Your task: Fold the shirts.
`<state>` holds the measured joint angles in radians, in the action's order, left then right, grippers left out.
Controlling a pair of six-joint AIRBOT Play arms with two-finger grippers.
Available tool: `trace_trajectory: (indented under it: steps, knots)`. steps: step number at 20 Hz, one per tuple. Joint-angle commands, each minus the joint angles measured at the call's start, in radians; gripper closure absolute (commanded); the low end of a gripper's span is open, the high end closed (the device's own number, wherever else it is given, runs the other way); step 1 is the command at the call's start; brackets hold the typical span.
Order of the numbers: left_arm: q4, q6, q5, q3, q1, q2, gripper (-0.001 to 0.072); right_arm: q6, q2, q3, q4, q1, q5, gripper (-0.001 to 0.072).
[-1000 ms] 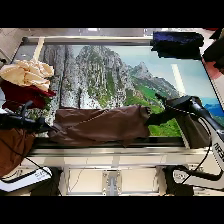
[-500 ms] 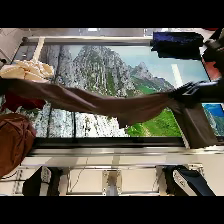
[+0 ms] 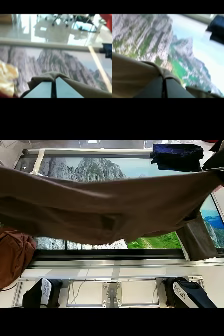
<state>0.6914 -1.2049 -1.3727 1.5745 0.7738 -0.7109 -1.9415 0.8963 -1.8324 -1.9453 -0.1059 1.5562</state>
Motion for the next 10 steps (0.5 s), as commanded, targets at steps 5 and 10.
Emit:
trace_trajectory:
  steps: [5, 10]
  knots:
    - [0.260, -0.100, -0.064, -0.024, -0.366, -0.494, 0.0701, 0.019, 0.534, 0.005, -0.042, 0.001, 0.039, 0.0698]
    - [0.512, -0.218, 0.495, 0.009, -0.662, -0.874, 0.0700, 0.065, 0.842, 0.005, -0.067, 0.002, -0.231, 0.0697]
